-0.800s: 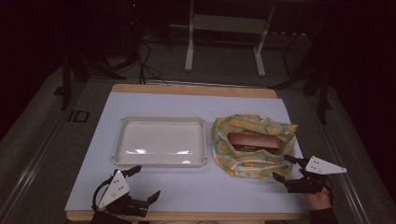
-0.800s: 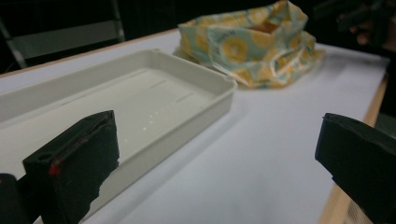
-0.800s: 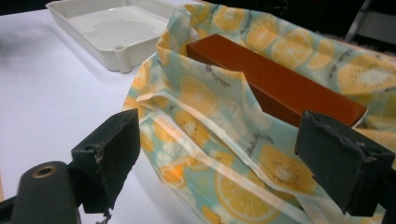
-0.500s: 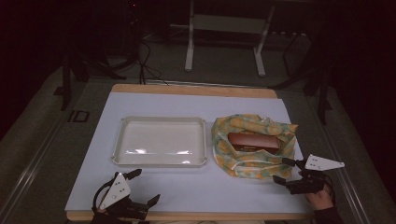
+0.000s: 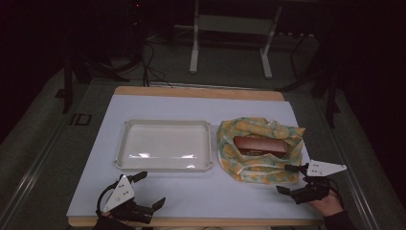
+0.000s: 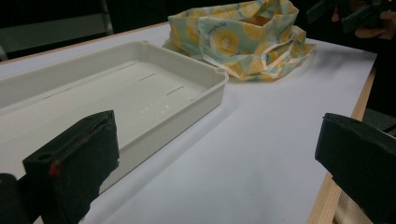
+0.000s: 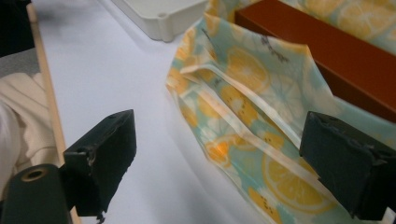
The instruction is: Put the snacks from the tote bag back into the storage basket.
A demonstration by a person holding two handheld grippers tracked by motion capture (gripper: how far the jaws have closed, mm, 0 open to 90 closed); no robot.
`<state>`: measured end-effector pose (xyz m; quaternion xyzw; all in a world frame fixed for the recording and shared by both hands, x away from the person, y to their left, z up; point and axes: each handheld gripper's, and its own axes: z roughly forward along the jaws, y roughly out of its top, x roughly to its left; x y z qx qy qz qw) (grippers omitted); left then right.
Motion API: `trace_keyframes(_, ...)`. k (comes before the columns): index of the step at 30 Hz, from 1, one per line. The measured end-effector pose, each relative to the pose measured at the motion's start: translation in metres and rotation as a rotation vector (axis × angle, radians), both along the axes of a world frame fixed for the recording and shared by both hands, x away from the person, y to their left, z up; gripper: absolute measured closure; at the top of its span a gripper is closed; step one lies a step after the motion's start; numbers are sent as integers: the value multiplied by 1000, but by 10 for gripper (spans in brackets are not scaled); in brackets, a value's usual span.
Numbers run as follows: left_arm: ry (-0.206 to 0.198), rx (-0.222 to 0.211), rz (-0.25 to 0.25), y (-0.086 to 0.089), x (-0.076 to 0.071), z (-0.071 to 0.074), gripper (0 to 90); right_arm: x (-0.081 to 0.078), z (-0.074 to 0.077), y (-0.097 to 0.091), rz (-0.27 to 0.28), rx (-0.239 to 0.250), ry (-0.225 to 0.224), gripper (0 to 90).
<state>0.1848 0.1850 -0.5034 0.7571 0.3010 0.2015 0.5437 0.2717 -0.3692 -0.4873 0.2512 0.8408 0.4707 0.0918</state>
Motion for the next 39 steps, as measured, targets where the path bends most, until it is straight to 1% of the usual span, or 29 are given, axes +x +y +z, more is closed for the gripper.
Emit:
trace_keyframes(3, -3, -6, -4, 0, 0, 0, 0, 0, 6, 1, 22, 12, -12, 109)
trace_keyframes(5, -6, -6, -5, 0, 0, 0, 0, 0, 11, 2, 20, 17, -27, 109)
trace_keyframes(7, -10, -7, -9, 0, 1, 0, 0, 1, 17, 3, 38, 21, -37, 110)
trace_keyframes(8, -10, -7, -8, 0, 1, 0, 0, 2, 20, 4, 37, 23, -50, 110)
trace_keyframes(10, -11, -8, -10, 0, 1, 0, 0, 4, 25, 6, 48, 20, -59, 111)
trace_keyframes(11, -11, -8, -10, 0, 1, 0, 0, 4, 25, 6, 48, 20, -59, 111)
trace_keyframes(12, -12, -9, -10, 0, 1, 0, 0, 5, 30, 7, 59, 22, -79, 131)
trace_keyframes(13, -13, -10, -11, 0, 1, 1, 0, 7, 34, 9, 73, 26, -86, 132)
trace_keyframes(14, -15, -12, -12, 0, 1, 1, 0, 8, 36, 10, 76, 24, -96, 132)
trace_keyframes(16, -15, -14, -12, 1, 1, 1, 0, 11, 41, 12, 88, 23, -103, 132)
trace_keyframes(19, -15, -12, -16, 0, 1, 1, 0, 18, 46, 13, 92, 22, -117, 138)
trace_keyframes(21, -18, -11, -23, 0, 0, 1, 0, 21, 50, 14, 75, 17, -122, 138)
trace_keyframes(24, -18, -7, -24, 0, 0, 1, 0, 27, 55, 17, 79, 14, -141, 139)
trace_keyframes(27, -20, -6, -25, 0, 1, 1, 0, 34, 61, 19, 88, -1, -159, 148)
trace_keyframes(31, -20, -1, -31, -1, 1, 1, 0, 45, 68, 20, 105, -4, -160, 174)
trace_keyframes(33, -22, 3, -35, -1, 1, 1, 0, 49, 70, 19, 104, -8, -176, 220)
trace_keyframes(34, -22, 3, -37, -1, 0, 1, 0, 52, 71, 19, 106, -11, -183, 221)
trace_keyframes(37, -23, 3, -38, -1, 0, 1, 0, 60, 74, 17, 100, -15, -173, 223)
trace_keyframes(39, -23, 4, -36, -1, 0, 1, 0, 65, 76, 16, 95, -17, -180, 228)
